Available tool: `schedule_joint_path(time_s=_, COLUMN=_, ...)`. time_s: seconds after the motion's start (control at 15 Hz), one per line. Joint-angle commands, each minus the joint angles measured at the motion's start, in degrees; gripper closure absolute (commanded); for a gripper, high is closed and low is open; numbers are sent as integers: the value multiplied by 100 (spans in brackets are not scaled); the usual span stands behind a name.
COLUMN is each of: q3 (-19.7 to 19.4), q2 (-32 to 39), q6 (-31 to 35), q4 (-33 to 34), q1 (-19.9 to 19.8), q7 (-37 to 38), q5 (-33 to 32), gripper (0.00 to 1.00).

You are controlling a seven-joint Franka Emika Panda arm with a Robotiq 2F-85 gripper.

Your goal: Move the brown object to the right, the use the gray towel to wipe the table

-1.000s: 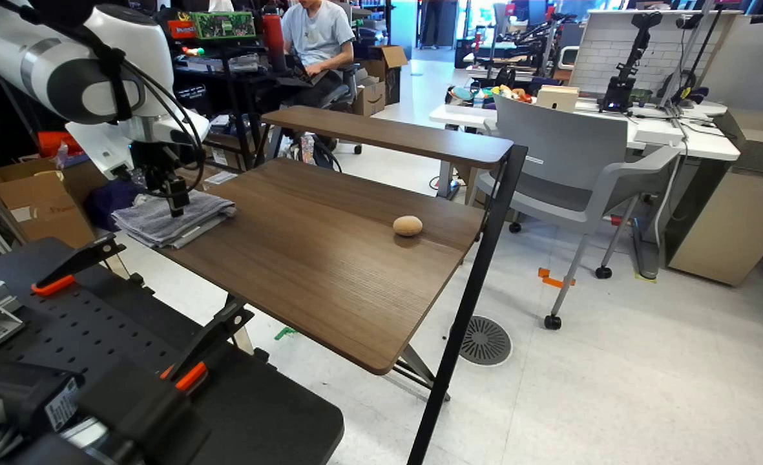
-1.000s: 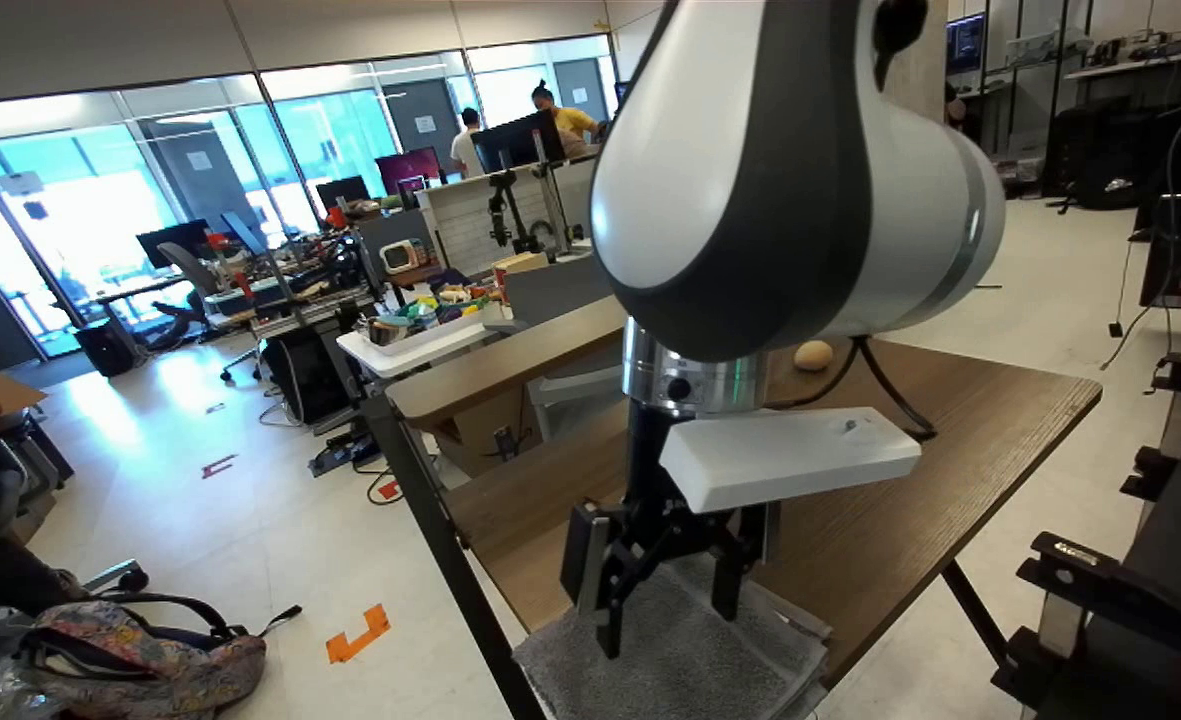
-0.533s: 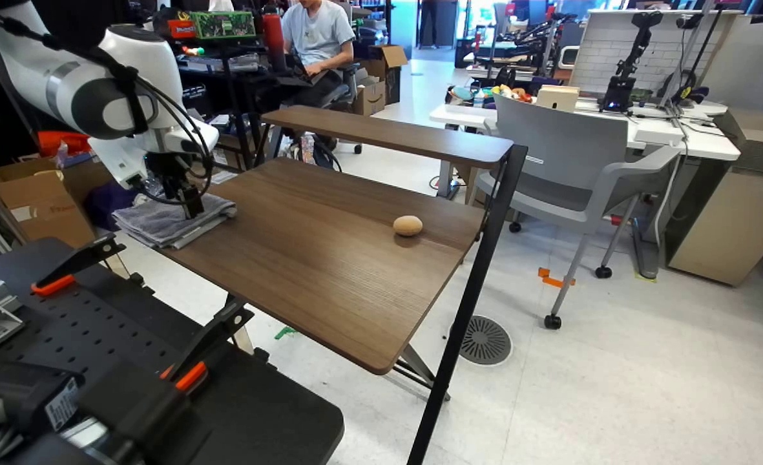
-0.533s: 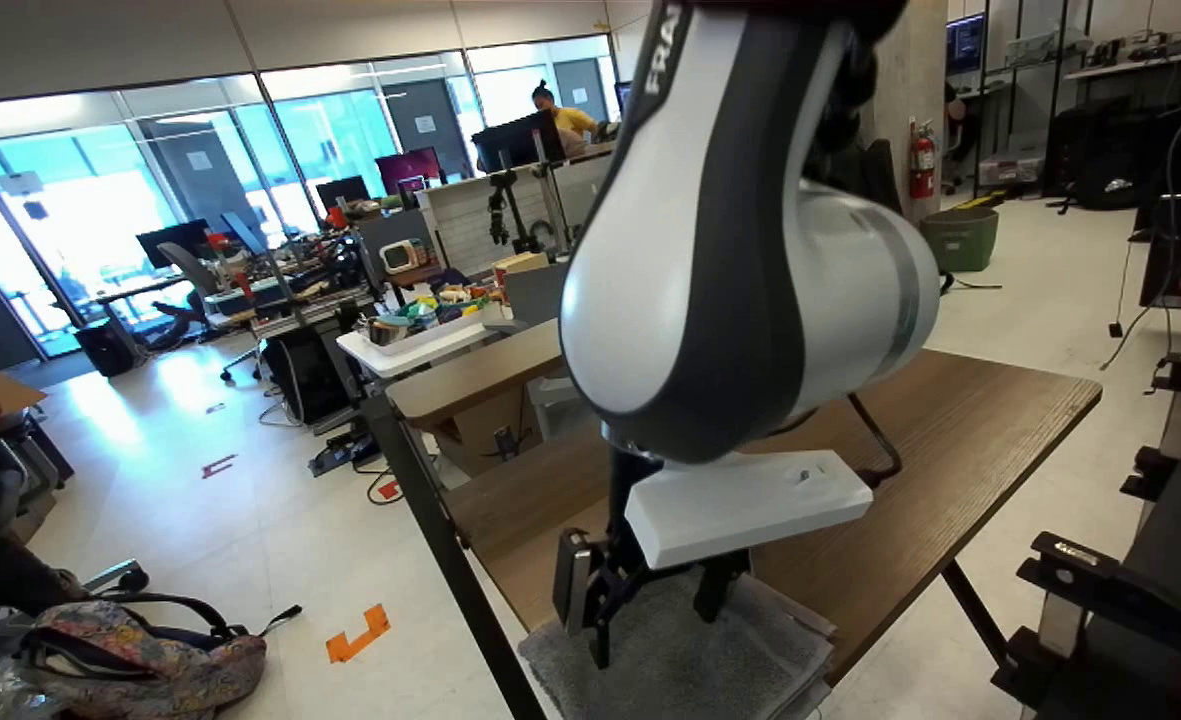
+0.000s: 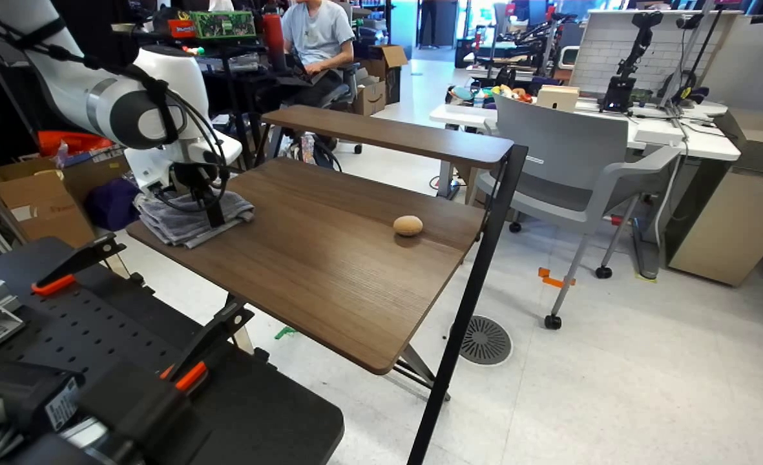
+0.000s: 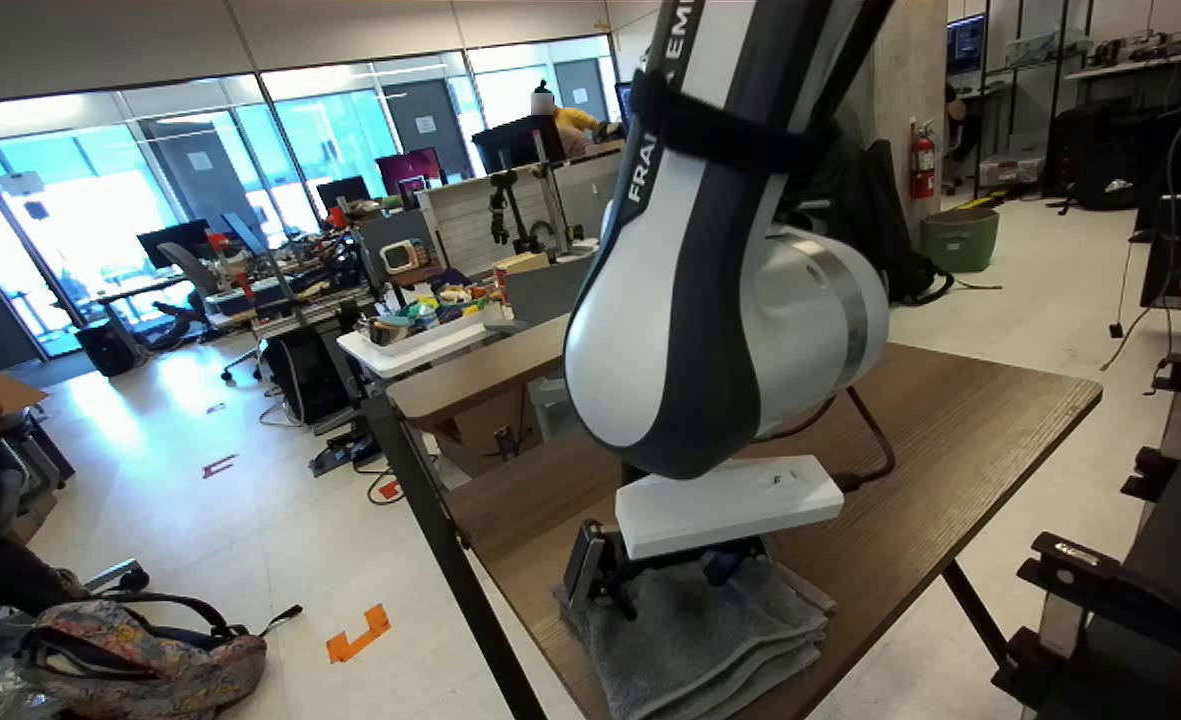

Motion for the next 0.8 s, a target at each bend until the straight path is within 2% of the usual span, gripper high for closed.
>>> schedule_joint_path(time_s=0.0, q3=-377, q2=578, q6=-276, q4=733, q1=-218, q7=250, q5=38, gripper=0)
schedule_joint_path(time_s=0.33, q3=-744, q2=1014, q6=-189, q4=1585, q1=-850, q7=544, q5=151, gripper=0)
schedule_joint_path(time_s=0.47, q3=-755, q2=1264, q6=-299, q4=2059, q1=-1138, q7=663, q5=220, gripper=0)
schedule_joint_path(time_s=0.73, q3=-740, q2=1534, q6=-303, q4=2552, q1=-1382, q7=963, q5=241, gripper=0)
